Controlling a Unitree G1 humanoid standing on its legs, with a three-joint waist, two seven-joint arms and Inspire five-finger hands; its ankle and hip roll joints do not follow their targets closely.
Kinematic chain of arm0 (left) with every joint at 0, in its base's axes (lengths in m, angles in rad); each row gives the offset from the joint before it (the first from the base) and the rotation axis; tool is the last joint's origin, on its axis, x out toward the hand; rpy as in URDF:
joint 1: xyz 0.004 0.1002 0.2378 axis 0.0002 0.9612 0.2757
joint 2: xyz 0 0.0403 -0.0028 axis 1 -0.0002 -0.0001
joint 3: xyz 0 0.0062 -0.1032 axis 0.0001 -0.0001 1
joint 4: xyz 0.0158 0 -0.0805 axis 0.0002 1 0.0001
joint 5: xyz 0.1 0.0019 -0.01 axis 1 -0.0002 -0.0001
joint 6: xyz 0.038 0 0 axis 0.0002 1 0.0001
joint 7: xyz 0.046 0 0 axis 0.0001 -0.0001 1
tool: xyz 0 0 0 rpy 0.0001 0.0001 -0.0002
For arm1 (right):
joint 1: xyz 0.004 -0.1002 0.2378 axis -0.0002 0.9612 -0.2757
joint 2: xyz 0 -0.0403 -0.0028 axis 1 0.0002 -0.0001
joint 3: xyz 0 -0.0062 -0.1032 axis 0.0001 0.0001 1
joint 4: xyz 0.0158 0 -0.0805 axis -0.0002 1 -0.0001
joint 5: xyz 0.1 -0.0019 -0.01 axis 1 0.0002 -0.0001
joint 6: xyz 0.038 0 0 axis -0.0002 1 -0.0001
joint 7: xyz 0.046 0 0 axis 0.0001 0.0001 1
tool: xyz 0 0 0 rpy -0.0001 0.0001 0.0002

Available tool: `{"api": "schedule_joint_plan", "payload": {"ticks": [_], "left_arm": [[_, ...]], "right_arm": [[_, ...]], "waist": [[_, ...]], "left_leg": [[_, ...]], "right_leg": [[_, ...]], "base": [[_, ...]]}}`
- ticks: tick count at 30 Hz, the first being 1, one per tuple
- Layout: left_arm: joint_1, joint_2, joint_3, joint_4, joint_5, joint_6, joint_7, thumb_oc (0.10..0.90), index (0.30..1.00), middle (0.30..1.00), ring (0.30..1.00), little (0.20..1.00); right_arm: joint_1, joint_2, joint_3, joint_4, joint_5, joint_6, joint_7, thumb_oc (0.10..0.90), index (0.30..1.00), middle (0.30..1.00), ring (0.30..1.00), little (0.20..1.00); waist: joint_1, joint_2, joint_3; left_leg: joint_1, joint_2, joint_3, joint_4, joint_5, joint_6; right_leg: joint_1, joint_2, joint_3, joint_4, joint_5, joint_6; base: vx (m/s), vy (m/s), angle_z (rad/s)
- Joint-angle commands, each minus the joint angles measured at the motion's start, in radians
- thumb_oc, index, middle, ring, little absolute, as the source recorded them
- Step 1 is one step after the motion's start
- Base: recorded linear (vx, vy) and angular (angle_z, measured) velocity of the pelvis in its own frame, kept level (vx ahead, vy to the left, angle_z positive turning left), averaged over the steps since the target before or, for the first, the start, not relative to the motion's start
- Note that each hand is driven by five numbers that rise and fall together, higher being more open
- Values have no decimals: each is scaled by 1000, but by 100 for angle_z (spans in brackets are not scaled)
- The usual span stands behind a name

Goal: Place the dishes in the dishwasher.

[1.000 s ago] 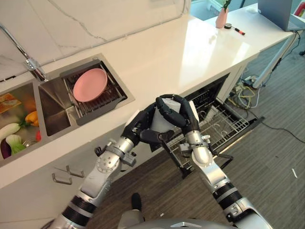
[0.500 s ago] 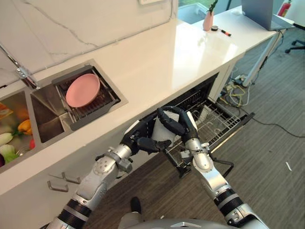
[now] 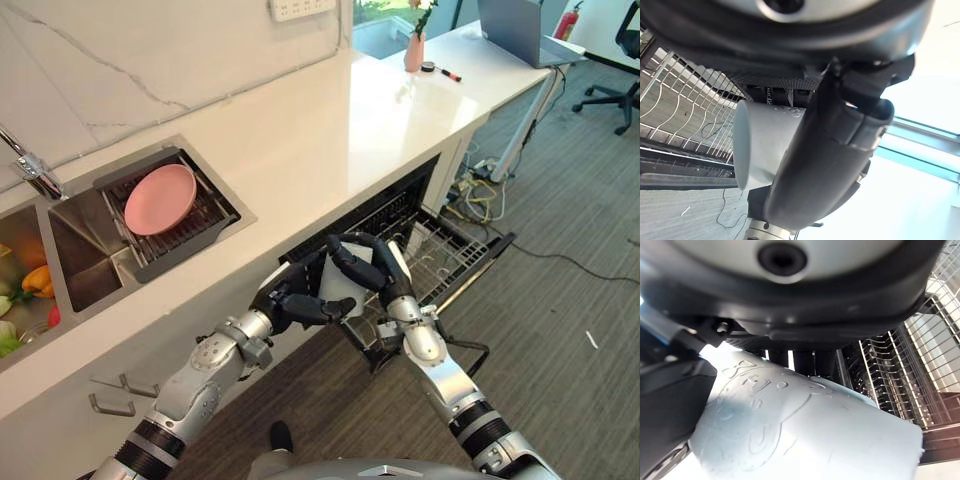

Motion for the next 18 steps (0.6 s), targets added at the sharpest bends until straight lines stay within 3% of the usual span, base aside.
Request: {"api": "schedule_joint_plan", "payload": {"ticks": [1, 3, 6, 8, 9, 11, 14, 18], "left_arm": [[173, 203, 117, -114, -134, -97, -189, 800, 900, 900, 900, 900], [212, 207, 181, -115, -115, -121, -176, 800, 900, 900, 900, 900], [226, 209, 320, -148, 45, -224, -119, 800, 900, 900, 900, 900], [227, 208, 320, -149, 47, -224, -118, 800, 900, 900, 900, 900], [208, 149, 343, -167, 16, -228, -101, 800, 900, 900, 900, 900], [196, 121, 339, -183, -68, -195, -115, 800, 900, 900, 900, 900], [188, 113, 328, -188, -182, -147, -150, 800, 900, 900, 900, 900], [190, 119, 369, -168, -239, -150, -148, 800, 900, 900, 900, 900]], "right_arm": [[-121, -281, -463, 266, -6, 42, -262, 400, 300, 300, 300, 300], [-112, -301, -478, 281, -10, 36, -267, 400, 300, 300, 300, 300], [-73, -340, -542, 292, -26, 22, -290, 400, 300, 300, 300, 300], [-73, -340, -542, 292, -27, 21, -290, 400, 300, 300, 300, 300], [-67, -347, -555, 300, -35, 29, -296, 400, 300, 300, 300, 300], [-68, -352, -556, 305, -35, 41, -288, 400, 300, 300, 300, 300], [-74, -352, -550, 312, -31, 49, -275, 400, 300, 300, 300, 300], [-71, -355, -547, 318, -29, 50, -271, 400, 300, 300, 300, 300]], "waist": [[62, 36, -67], [70, 36, -69], [92, 33, -69], [91, 33, -69], [98, 29, -69], [97, 29, -67], [94, 29, -67], [95, 31, -65]], "left_leg": [[103, 24, 42, 5, -106, -22], [100, 23, 38, 5, -105, -23], [90, 21, 17, 5, -102, -25], [90, 21, 16, 5, -102, -25], [88, 22, 10, 5, -101, -26], [89, 22, 8, 5, -101, -25], [92, 23, 11, 5, -100, -25], [94, 24, 14, 5, -98, -27]], "right_leg": [[-46, -13, 16, 12, -6, 26], [-45, -13, 12, 12, -7, 26], [-38, -14, -4, 12, -13, 25], [-38, -14, -5, 12, -13, 25], [-35, -14, -12, 12, -17, 23], [-34, -14, -13, 12, -17, 23], [-34, -13, -11, 12, -15, 23], [-32, -12, -10, 12, -13, 23]], "base": [[-6, 0, -10], [2, 0, -3], [1, -4, 9], [6, -9, 10], [4, -13, 9], [-3, -9, 7], [0, 0, 0], [0, 0, 0]]}}
